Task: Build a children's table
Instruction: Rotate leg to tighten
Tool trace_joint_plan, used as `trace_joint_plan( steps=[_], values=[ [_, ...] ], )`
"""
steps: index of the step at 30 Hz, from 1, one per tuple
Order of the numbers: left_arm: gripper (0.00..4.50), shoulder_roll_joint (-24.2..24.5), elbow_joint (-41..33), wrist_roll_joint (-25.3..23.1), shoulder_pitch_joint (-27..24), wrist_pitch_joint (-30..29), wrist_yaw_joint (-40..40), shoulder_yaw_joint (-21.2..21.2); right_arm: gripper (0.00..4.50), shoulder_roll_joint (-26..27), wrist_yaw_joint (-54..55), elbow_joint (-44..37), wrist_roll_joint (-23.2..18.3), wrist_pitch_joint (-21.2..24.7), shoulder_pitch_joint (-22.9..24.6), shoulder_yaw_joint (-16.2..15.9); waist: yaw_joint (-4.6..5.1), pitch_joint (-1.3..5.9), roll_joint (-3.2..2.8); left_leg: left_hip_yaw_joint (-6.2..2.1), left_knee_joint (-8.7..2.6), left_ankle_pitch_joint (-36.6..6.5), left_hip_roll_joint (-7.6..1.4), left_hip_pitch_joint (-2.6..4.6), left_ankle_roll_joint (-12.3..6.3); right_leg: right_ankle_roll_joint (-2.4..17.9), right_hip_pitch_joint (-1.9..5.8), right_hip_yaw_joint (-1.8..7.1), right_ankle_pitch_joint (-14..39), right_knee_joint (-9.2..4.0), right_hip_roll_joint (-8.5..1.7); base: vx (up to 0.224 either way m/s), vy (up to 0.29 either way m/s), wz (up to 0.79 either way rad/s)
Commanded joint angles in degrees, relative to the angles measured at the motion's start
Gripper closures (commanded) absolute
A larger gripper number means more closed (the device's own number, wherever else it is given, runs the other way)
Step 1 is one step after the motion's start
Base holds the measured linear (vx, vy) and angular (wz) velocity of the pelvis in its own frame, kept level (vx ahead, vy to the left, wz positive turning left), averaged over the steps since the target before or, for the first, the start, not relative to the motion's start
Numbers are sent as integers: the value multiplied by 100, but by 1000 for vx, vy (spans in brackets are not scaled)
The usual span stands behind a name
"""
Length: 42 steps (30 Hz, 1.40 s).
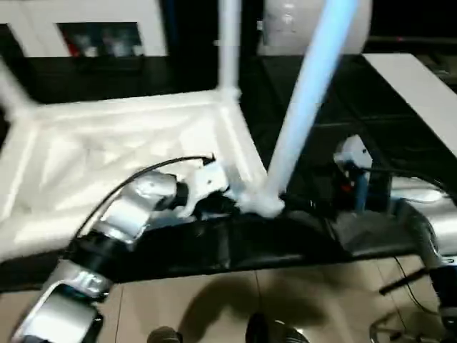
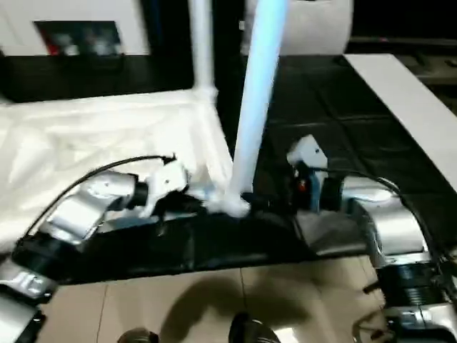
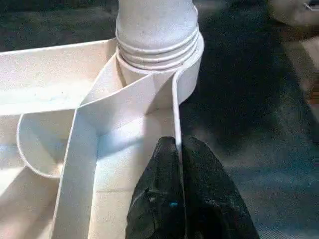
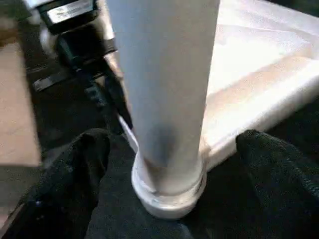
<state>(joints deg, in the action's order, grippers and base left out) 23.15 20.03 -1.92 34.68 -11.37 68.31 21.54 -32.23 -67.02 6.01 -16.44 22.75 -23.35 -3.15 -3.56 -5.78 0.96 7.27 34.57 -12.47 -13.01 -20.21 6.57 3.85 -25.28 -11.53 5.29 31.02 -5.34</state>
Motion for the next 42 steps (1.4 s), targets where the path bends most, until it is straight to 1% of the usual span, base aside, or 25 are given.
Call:
trace_joint_plan(
  steps=[1, 2, 4, 5, 6, 7, 14, 15, 19, 21, 24, 26, 29, 31, 32, 33, 34, 35, 36, 37, 38, 39, 40, 41, 42],
  values=[
    [450, 17, -146, 29, 124, 353, 358, 222, 4, -136, -280, 95, -66, -174, -92, -71, 2, 525, 33, 159, -338, -394, 27, -21, -697, 81, 537, 317, 2611, -397, -267, 0, 0, 0],
    [450, 143, -115, 37, 154, 576, 671, 343, 4, -246, -655, 147, -154, -186, -141, -189, -5, 527, 44, 154, -345, -444, 23, -14, -668, 73, 549, 312, 2665, -398, -269, 0, 0, 0],
    [450, 174, -109, 41, 166, 634, 764, 379, 4, -281, -794, 155, -195, -172, -153, -232, -10, 539, 45, 149, -347, -418, 10, -21, -670, 99, 568, 331, 2572, -375, -272, 0, 0, 0],
    [450, 217, -55, 88, 204, 756, 983, 418, 20, -352, -1095, 230, -228, -223, -200, -327, -19, 533, 58, 149, -348, -380, 2, -26, -679, 138, 559, 340, 2513, -366, -277, 0, 0, 0],
    [450, 224, -38, 86, 217, 788, 1021, 430, 31, -363, -1160, 252, -230, -223, -211, -354, -28, 539, 58, 149, -345, -365, 10, -39, -673, 153, 575, 337, 2504, -356, -278, 0, 0, 0],
    [450, 233, 1, 87, 252, 847, 1105, 449, 41, -377, -1319, 320, -218, -238, -239, -436, -40, 522, 69, 162, -346, -391, 22, -42, -665, 123, 569, 338, 2577, -375, -273, 0, 0, 0],
    [450, 240, 141, 103, 364, 997, 1297, 482, 94, -371, -1734, 591, -201, -318, -367, -702, -92, 527, 81, 172, -338, -398, 43, -49, -596, -17, 577, 313, 2736, -402, -258, 0, 0, 0],
    [450, 239, 152, 99, 367, 1008, 1309, 475, 112, -367, -1768, 604, -205, -315, -376, -709, -93, 526, 83, 168, -339, -374, 40, -55, -588, -34, 578, 310, 2722, -397, -255, 0, 0, 0],
    [450, 249, 230, 101, 396, 1058, 1337, 454, 134, -329, -1848, 698, -201, -347, -440, -736, -90, 516, 93, 170, -339, -383, 46, -57, -581, -75, 574, 304, 2767, -406, -252, 0, 0, 0],
    [450, 253, 240, 107, 397, 1056, 1339, 449, 166, -317, -1865, 702, -224, -329, -451, -737, -89, 515, 98, 169, -338, -382, 45, -62, -582, -95, 573, 301, 2762, -408, -247, 0, 0, 0],
    [450, 252, 283, 122, 399, 1077, 1354, 431, 176, -277, -1923, 711, -325, -280, -469, -738, -84, 506, 99, 173, -337, -419, 50, -58, -571, -122, 566, 293, 2819, -422, -244, 0, 0, 0],
    [450, 242, 298, 150, 395, 1061, 1359, 408, 199, -266, -1950, 695, -347, -265, -460, -742, -83, 501, 99, 174, -339, -455, 61, -55, -558, -192, 567, 277, 2920, -443, -240, 0, 0, 0],
    [450, 170, 268, 278, 380, 791, 1247, 280, 220, -166, -1942, 453, -648, 89, -330, -640, -80, 493, 93, 178, -338, -457, 70, -61, -543, -241, 567, 272, 2939, -457, -225, 0, 0, 0],
    [450, 117, 252, 323, 380, 634, 1136, 216, 246, -104, -1865, 332, -776, 250, -263, -579, -92, 504, 94, 176, -336, -408, 65, -69, -543, -240, 577, 274, 2872, -447, -226, 0, 0, 0],
    [450, 35, 207, 358, 377, 396, 953, 140, 247, -6, -1674, 152, -925, 461, -172, -494, -88, 504, 91, 171, -339, -396, 59, -75, -536, -239, 581, 269, 2842, -444, -224, 0, 0, 0],
    [450, -16, 170, 367, 370, 254, 822, 96, 248, 61, -1525, 23, -1003, 578, -110, -449, -97, 499, 64, 168, -344, -387, 58, -59, -518, -240, 575, 269, 2845, -454, -232, 0, 0, 0],
    [450, -16, 170, 367, 370, 254, 822, 96, 248, 61, -1525, 23, -1003, 578, -110, -449, -97, 498, 67, 168, -345, -375, 53, -55, -505, -237, 570, 276, 2841, -461, -232, 0, 0, 0],
    [450, -107, 97, 364, 351, 26, 592, 32, 251, 212, -1158, -126, -1023, 719, -35, -383, -79, 500, 81, 163, -345, -379, 56, -73, -468, -257, 585, 260, 2848, -455, -223, 0, 0, 0],
    [450, -235, -11, 331, 318, -283, 268, -34, 251, 442, -581, -235, -901, 729, 31, -333, -69, 489, 61, 166, -344, -428, 67, -63, -417, -300, 571, 242, 2928, -483, -223, 0, 0, 0],
    [450, -344, -77, 286, 298, -482, 4, -83, 251, 636, -97, -266, -724, 721, 50, -300, -65, 489, 65, 167, -343, -448, 68, -60, -379, -334, 568, 234, 2970, -495, -229, 0, 0, 0],
    [450, -421, -117, 252, 287, -612, -176, -115, 251, 770, 227, -276, -589, 721, 54, -275, -22, 475, 54, 167, -332, -538, 96, -70, -316, -413, 565, 186, 3112, -529, -213, 0, 0, 0],
    [450, -565, -157, 245, 281, -813, -428, -179, 252, 986, 680, -259, -458, 831, 24, -205, 68, 485, 56, 166, -314, -618, 124, -95, -270, -536, 584, 131, 3176, -573, -188, 0, 0, 0],
    [450, -658, -181, 247, 278, -946, -582, -222, 253, 1126, 961, -247, -388, 918, 2, -156, 103, 486, 44, 160, -309, -664, 129, -92, -282, -588, 589, 96, 3209, -602, -187, 0, 0, 0],
    [450, -866, -216, 183, 292, -1232, -957, -306, 253, 1413, 1519, -239, -253, 993, -40, -57, 193, 495, 29, 145, -309, -722, 119, -114, -336, -674, 626, 57, 3184, -641, -174, 0, 0, 0],
    [450, -880, -218, 176, 294, -1251, -981, -310, 254, 1430, 1555, -241, -243, 992, -42, -52, 258, 502, 10, 122, -310, -744, 84, -136, -344, -717, 653, 24, 3108, -658, -168, 0, 0, 0]
  ],
)
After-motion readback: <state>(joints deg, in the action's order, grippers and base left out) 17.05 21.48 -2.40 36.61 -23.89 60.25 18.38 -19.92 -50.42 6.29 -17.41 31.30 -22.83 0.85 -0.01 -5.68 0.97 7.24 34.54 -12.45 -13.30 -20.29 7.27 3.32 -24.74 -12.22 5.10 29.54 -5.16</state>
